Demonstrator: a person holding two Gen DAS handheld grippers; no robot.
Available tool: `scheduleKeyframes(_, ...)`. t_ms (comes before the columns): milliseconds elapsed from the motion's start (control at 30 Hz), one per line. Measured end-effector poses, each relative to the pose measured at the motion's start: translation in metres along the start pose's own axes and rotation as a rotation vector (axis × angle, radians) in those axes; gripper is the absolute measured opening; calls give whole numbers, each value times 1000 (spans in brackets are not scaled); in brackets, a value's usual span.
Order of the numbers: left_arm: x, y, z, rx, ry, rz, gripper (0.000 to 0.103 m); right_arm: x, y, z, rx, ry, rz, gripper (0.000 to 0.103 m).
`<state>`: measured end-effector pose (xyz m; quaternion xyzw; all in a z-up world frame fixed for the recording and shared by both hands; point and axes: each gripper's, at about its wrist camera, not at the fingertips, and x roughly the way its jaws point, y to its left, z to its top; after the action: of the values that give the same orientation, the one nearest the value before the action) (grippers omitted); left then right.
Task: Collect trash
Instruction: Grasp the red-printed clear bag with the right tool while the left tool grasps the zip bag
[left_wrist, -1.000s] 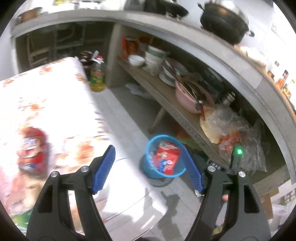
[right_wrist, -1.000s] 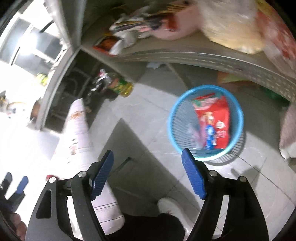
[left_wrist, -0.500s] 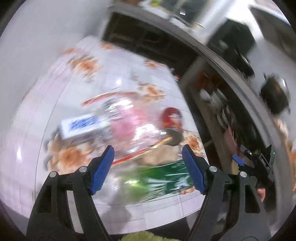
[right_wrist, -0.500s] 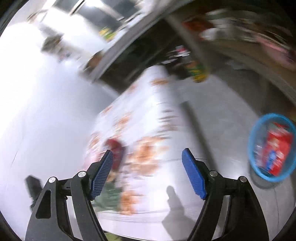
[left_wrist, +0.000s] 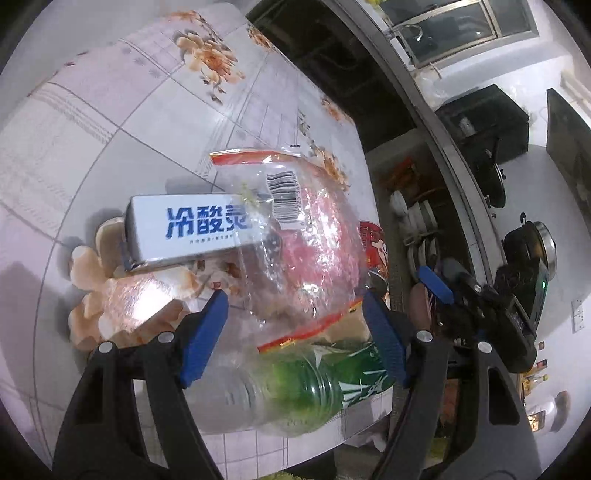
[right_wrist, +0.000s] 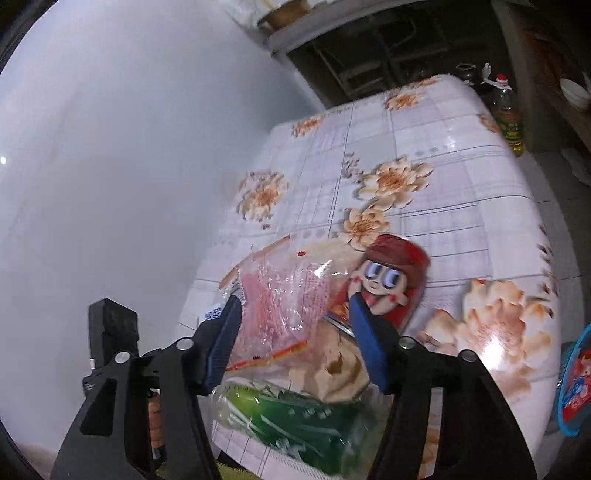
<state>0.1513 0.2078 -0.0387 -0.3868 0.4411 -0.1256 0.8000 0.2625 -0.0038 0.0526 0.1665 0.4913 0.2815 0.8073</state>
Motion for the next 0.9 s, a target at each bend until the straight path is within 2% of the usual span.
scheduleKeyframes(200,11,8,7,-4,19,30,70,28,4,8,9,56,-41,42)
scheduleKeyframes(400,14,16,12,-33,28,-50,64,46,3,10,14,93,-45,34)
scheduleKeyframes(567,12,22,15,-89,15,-184,60,53,7,9,-4,111,-41,29)
scheduleKeyframes(733,10,19,14,-89,2,-216,48,57,7,8,-6,126,-30,27)
scheduleKeyframes(833,12,17,13,-90,6,-219,37,59,6,8,-4,128,-19,26)
scheduleKeyframes(900,14,15,13,-85,6,-219,24,59,7,8,-4,127,-14,26)
